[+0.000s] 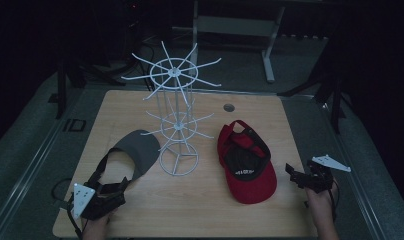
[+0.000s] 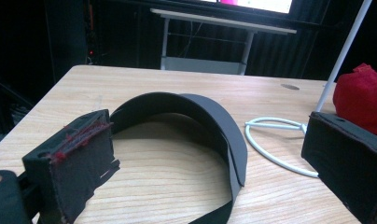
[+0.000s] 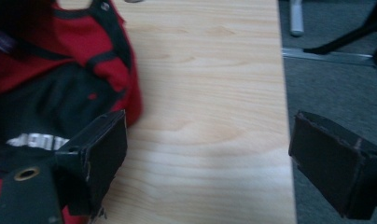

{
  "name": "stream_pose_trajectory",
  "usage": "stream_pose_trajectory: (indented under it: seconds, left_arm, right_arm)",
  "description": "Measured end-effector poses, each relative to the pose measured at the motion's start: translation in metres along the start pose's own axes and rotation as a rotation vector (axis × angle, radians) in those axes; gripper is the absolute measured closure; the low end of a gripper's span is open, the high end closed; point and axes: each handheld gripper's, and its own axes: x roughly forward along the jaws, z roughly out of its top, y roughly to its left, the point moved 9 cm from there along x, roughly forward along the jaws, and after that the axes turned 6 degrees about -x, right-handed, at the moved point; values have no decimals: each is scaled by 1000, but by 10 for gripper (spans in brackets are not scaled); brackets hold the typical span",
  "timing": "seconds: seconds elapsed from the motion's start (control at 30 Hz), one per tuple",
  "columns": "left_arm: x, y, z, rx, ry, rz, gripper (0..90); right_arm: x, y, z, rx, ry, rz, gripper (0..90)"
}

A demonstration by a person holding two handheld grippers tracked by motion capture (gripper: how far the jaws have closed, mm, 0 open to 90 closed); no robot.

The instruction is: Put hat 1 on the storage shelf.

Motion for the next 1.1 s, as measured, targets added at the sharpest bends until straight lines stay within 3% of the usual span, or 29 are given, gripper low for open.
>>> stream_pose_trajectory:
  seconds: [0.17, 0.33, 0.57, 0.97, 1.1]
  left_arm:
    - [0, -4, 0, 6, 0, -13, 27]
    - [0, -8, -3, -1, 43, -37, 27]
    - [-1, -14, -4, 6, 54, -69, 27]
    - [-4, -24, -8, 43, 93, -146, 27]
    - [-4, -26, -8, 46, 101, -160, 27]
  right_arm:
    - [5, 8, 9, -34, 4, 22, 114]
    - [14, 15, 16, -78, 20, 44, 133]
    - [24, 22, 27, -93, 21, 75, 135]
    - [58, 48, 45, -166, 54, 157, 143]
    - [72, 56, 48, -191, 77, 165, 167]
